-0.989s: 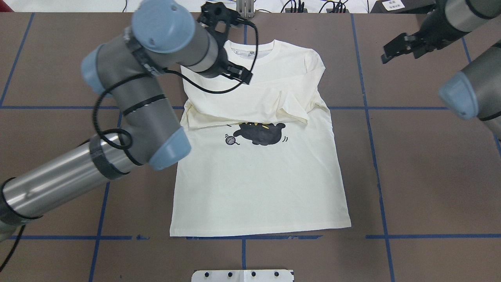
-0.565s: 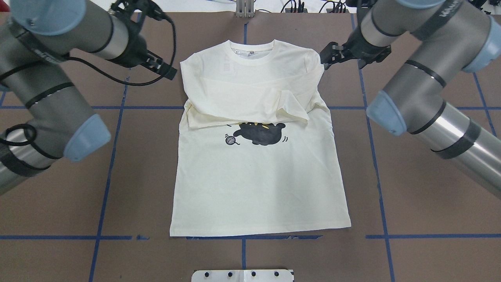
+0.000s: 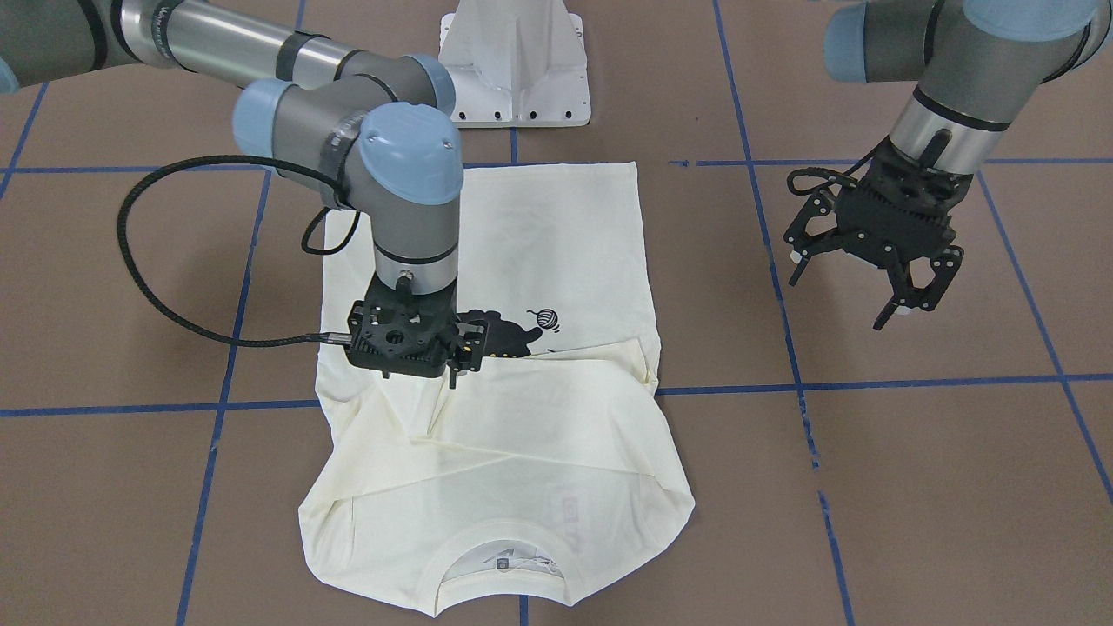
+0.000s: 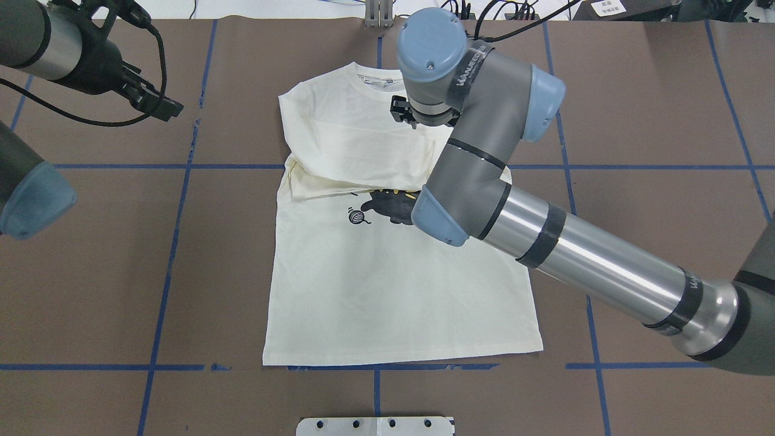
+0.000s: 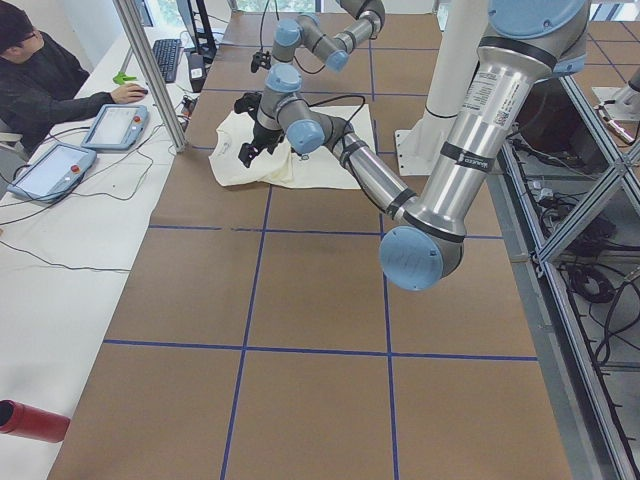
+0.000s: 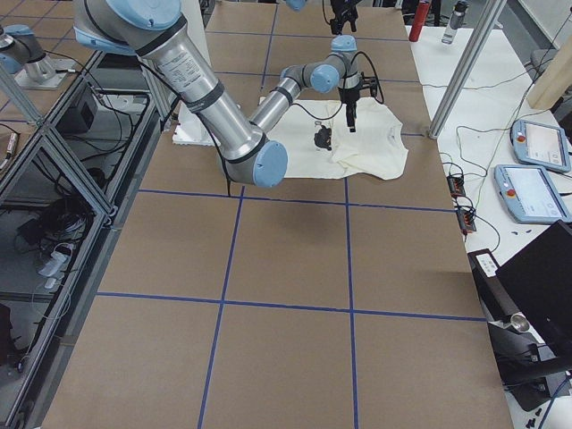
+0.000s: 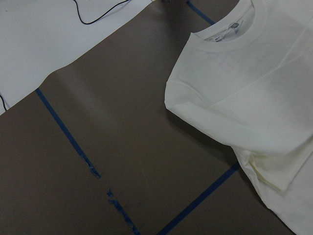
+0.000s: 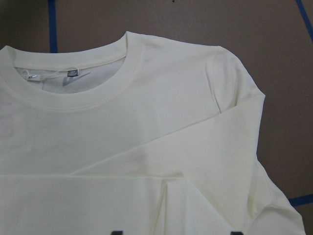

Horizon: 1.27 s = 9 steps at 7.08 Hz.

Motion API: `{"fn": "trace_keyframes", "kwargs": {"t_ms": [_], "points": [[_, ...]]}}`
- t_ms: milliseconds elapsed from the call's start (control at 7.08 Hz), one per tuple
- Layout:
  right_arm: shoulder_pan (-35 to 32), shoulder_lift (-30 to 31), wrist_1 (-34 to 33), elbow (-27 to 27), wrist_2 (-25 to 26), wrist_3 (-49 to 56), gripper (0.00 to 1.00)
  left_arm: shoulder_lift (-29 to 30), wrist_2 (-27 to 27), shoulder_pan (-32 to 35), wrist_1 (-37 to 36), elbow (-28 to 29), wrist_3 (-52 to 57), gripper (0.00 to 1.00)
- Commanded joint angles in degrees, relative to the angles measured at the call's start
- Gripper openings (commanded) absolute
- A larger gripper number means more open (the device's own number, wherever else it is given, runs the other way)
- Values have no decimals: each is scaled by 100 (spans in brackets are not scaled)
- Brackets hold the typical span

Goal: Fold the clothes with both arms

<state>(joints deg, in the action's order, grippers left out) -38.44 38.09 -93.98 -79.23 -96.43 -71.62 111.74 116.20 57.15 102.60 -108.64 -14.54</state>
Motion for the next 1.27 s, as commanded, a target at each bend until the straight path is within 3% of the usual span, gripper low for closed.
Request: {"fn": "trace_keyframes", "kwargs": {"t_ms": [0, 283, 424, 1130], "points": [[353, -153, 12, 469, 579, -387, 60, -47, 52, 24, 32, 18, 13, 100], [538, -144, 151, 794, 1053, -388, 55, -47, 52, 24, 32, 27, 4, 100], [617, -153, 526, 1074, 1117, -396, 54, -47, 52, 24, 32, 36, 4, 100], [706, -136, 574, 1103, 1126, -248, 40, -47, 52, 6, 40, 44, -40, 100]]}}
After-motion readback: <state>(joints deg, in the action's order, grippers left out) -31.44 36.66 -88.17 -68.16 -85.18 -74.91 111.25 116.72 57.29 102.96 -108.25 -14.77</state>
